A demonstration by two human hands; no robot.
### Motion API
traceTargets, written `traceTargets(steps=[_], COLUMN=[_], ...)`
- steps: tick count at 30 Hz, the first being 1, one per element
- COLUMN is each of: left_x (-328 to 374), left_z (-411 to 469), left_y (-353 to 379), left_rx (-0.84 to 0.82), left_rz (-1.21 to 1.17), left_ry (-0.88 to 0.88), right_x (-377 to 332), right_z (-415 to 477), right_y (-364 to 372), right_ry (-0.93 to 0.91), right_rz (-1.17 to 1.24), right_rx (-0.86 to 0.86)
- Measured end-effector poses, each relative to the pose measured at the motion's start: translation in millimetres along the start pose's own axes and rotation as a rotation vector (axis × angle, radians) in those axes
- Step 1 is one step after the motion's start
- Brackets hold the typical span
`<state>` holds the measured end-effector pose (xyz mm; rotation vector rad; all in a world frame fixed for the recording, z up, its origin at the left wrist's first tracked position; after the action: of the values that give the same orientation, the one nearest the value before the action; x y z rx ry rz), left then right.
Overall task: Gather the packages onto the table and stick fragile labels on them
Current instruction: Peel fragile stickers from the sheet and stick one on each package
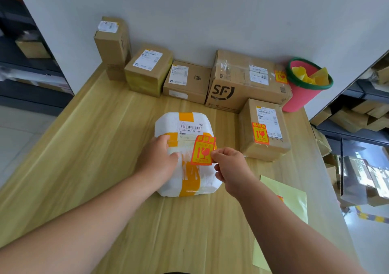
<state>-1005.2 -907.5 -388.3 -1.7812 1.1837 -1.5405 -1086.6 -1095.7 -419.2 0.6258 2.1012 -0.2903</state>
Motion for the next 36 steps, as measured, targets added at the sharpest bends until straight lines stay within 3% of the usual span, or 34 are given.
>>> traceTargets(steps=[3, 7, 23, 36], left_x=[0, -2, -4, -3], left_z=[-3, -9, -7, -8], left_y=[12, 29, 28, 28], left_rx=[-0.041, -0.082, -0.055, -0.051], left_rz=[0.206, 0.314, 0.268, 0.260], left_ry=[0.176, 0.285, 0.295, 0.278], right_x=[11, 22, 19, 13], right_z=[2, 5, 7, 12], right_y=[2, 10, 18, 23], right_ry=[0.040, 0.072, 0.077, -0.037], right_rz=[-0.074, -0.156, -0.324, -0.507], right_rx=[-0.046, -0.066, -0.050, 0.002])
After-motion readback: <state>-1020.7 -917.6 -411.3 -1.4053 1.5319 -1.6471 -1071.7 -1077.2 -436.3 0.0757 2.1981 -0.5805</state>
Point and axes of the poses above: each hand's wrist, its own z-axis towards the middle knuckle, its own y-axis out of the palm, x = y × z, the point moved 10 cm from there along z, towards the middle knuckle, and after that the axes turned 13 degrees about z, right-handed, at the moved point
